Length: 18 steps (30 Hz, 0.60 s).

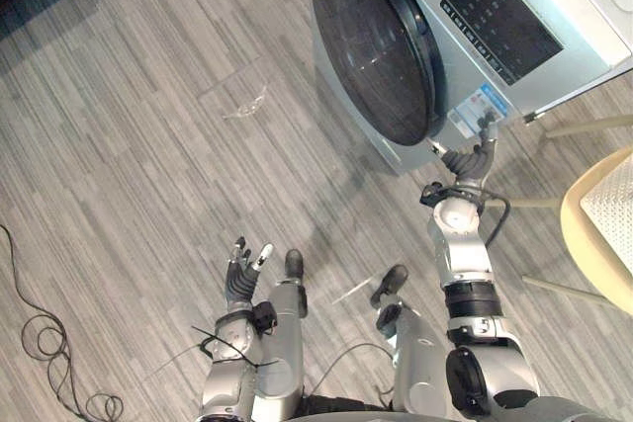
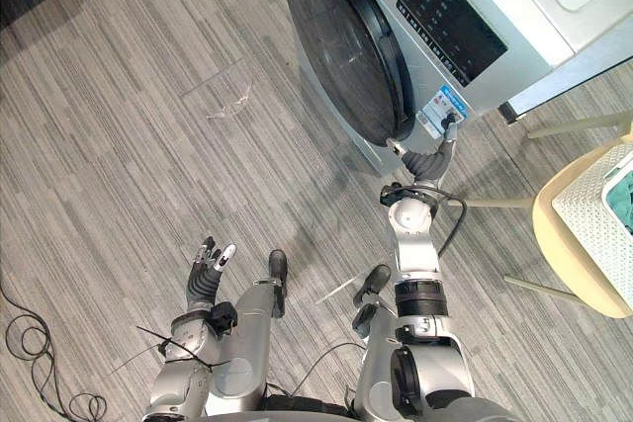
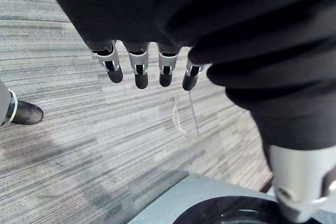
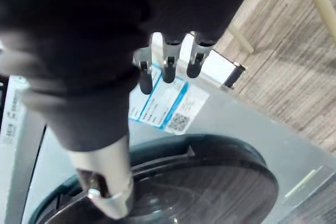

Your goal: Pick up the laundry basket with both hands and put the clothes into the washing machine.

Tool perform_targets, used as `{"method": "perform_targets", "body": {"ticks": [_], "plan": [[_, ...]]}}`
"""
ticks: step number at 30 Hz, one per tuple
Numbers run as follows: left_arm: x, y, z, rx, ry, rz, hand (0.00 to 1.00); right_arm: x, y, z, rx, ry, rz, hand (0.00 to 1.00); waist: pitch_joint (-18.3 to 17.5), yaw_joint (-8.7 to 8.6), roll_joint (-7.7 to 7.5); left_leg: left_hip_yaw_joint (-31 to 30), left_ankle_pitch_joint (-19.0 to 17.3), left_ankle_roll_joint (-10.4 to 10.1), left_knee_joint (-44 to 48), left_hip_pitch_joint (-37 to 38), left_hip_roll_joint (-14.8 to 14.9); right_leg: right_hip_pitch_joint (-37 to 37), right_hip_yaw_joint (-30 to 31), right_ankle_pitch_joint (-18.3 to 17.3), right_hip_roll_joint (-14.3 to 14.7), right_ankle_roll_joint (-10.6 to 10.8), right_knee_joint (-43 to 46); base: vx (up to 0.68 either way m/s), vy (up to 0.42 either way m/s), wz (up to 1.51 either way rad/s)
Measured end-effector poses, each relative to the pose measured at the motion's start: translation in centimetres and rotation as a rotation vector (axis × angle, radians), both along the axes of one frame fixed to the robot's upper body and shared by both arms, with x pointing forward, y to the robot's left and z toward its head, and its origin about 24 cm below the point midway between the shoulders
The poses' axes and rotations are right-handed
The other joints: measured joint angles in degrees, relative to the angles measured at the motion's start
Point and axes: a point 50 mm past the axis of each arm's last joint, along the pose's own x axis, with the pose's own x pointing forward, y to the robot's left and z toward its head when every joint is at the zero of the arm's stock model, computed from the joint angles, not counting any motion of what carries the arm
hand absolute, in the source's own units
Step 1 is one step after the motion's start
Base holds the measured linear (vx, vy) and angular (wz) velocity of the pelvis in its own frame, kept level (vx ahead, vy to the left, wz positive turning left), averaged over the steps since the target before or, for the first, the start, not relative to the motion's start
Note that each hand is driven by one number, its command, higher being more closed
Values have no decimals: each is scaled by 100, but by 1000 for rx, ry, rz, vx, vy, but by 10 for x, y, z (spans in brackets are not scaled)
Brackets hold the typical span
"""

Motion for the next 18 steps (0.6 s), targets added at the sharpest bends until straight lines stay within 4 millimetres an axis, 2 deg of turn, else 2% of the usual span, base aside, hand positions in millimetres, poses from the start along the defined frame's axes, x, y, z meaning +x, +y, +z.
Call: {"method": "perform_targets", "body": {"ticks": [4, 7, 11, 15, 18], "plan": [[4, -3, 0, -11, -6, -13, 0, 18, 6, 20, 120, -42, 51, 0, 1, 33, -1, -70, 80, -26, 1, -75, -10, 11, -88, 14, 29, -11, -14, 12, -6, 11], [4, -6, 0, -23, -7, -26, 0, 29, -1, 32, 166, -50, 61, 0, 2, 157, 0, -183, 162, -81, -41, -157, 1, 11, -191, 81, 58, -54, -105, -35, -15, 16], [4, -8, 0, -38, -14, -38, 0, 50, -19, 73, 233, -114, 111, 0, 74, 311, 25, -329, 390, -125, -294, -319, -7, -14, -392, 216, 145, -136, -367, -85, -11, 20], [4, -5, 0, -55, -15, -34, 0, 57, -21, 85, 318, -147, 181, 0, 83, 316, 13, -404, 529, -137, -412, -461, -3, -110, -463, 325, 204, -192, -481, -95, -13, 8], [5, -7, -1, -57, -14, -65, 0, 61, -29, 88, 394, -154, 316, 0, 84, 310, 11, -449, 617, -161, -556, -479, 6, -118, -492, 408, 257, -244, -605, -108, -7, 0]]}}
